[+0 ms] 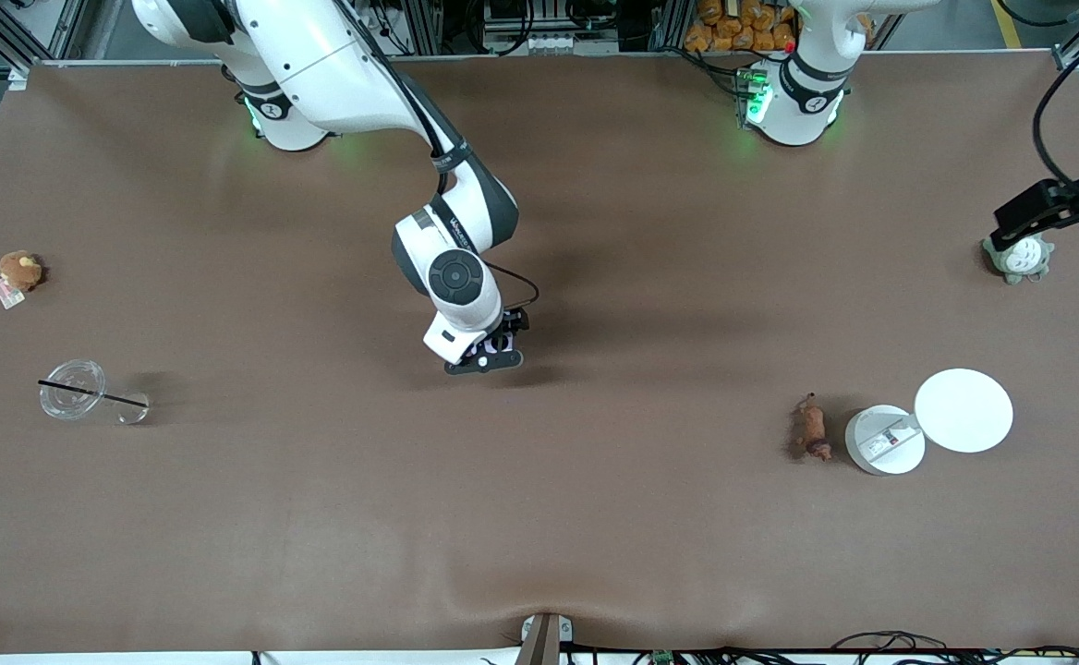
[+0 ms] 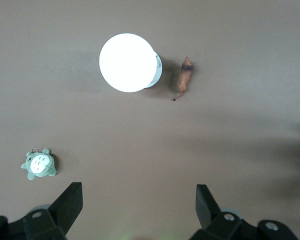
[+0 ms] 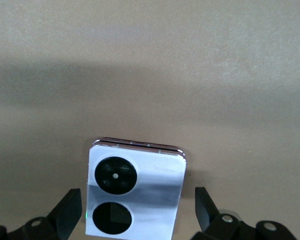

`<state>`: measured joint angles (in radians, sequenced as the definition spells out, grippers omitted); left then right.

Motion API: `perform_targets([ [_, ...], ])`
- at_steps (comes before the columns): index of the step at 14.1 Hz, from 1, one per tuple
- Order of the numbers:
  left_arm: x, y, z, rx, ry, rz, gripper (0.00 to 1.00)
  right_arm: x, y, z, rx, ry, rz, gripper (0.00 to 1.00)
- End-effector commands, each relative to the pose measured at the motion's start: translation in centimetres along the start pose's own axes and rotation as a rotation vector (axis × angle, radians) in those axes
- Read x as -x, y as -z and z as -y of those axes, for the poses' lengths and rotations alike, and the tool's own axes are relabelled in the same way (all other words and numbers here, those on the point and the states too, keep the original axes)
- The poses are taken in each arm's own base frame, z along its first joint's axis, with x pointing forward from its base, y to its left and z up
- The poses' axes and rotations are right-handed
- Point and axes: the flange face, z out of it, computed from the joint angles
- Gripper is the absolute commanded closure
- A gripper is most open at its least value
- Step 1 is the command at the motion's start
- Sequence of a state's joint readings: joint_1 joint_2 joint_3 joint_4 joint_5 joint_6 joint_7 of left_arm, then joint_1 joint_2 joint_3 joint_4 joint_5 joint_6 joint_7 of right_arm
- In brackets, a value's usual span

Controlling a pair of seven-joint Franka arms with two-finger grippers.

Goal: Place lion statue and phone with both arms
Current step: 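Grasp the white phone with the right gripper while the left gripper withdraws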

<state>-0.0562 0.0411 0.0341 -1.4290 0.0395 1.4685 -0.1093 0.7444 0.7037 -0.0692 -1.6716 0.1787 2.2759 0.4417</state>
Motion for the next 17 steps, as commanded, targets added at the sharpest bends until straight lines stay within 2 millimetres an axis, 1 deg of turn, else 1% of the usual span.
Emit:
perform_targets([
  [1, 1.9, 0.6, 0.2, 0.02, -0.026, 0.002, 0.0, 0.3, -1.0, 0.8, -0.015, -0.042, -0.018, 0.0],
  [2, 2.1, 0.7, 0.5, 0.021, -0.024, 0.002, 0.0, 0.6, -1.3, 1.3, -0.013, -0.035, -0.017, 0.0],
  [3, 3.2, 1.2, 1.0, 0.023, -0.02, -0.002, 0.0, 0.6, -1.5, 1.3, -0.011, -0.032, -0.016, 0.0],
  [5, 2.9, 0.0, 2.7, 0.025, 0.002, 0.001, 0.0, 0.6, -1.8, 1.3, -0.007, -0.03, -0.014, 0.0],
  [6, 2.9, -0.1, 2.6, 0.025, 0.001, 0.001, 0.0, 0.7, -2.1, 1.2, -0.004, -0.028, -0.013, 0.0],
  [7, 2.9, 0.0, 2.5, 0.025, -0.001, -0.004, 0.0, 0.7, -2.1, 1.3, -0.002, -0.023, -0.014, 0.16],
  [8, 2.8, 0.0, 2.5, 0.025, -0.001, -0.006, 0.0, 0.7, -2.1, 1.2, 0.004, -0.016, -0.015, 0.46],
  [9, 2.8, 0.0, 2.5, 0.025, -0.001, -0.004, 0.0, 0.7, -1.7, 1.6, 0.002, -0.026, -0.014, 0.89],
  [10, 2.8, -0.2, 2.6, 0.025, 0.001, -0.001, 0.0, 0.7, -1.1, 1.8, -0.002, -0.064, -0.018, 1.0],
  [11, 2.7, -0.4, 3.0, 0.025, 0.008, 0.001, 0.0, 0.2, -0.3, 1.6, -0.003, -0.1, -0.013, 1.0],
  [12, 2.5, -0.5, 3.3, 0.025, 0.014, 0.001, 0.0, -0.5, 1.2, 1.3, 0.008, -0.106, 0.011, 1.0],
  [13, 2.3, -0.7, 3.1, 0.024, 0.013, -0.001, 0.0, -1.5, 3.7, 0.5, 0.017, -0.123, 0.046, 1.0],
  [14, 2.1, -0.9, 2.9, 0.023, 0.008, -0.004, 0.0, -3.0, 6.1, -1.2, 0.027, -0.154, 0.09, 1.0],
  [15, 2.2, -0.8, 2.8, 0.023, 0.007, -0.006, 0.0, -4.4, 7.4, -4.4, 0.028, -0.206, 0.138, 1.0],
  [16, 2.2, -0.5, 2.9, 0.024, 0.009, -0.013, 0.0, -5.8, 9.5, -7.6, 0.007, -0.235, 0.134, 1.0],
  [17, 2.0, -0.4, 2.8, 0.024, 0.007, -0.024, 0.0, -6.5, 11.1, -9.8, -0.009, -0.236, 0.122, 1.0],
])
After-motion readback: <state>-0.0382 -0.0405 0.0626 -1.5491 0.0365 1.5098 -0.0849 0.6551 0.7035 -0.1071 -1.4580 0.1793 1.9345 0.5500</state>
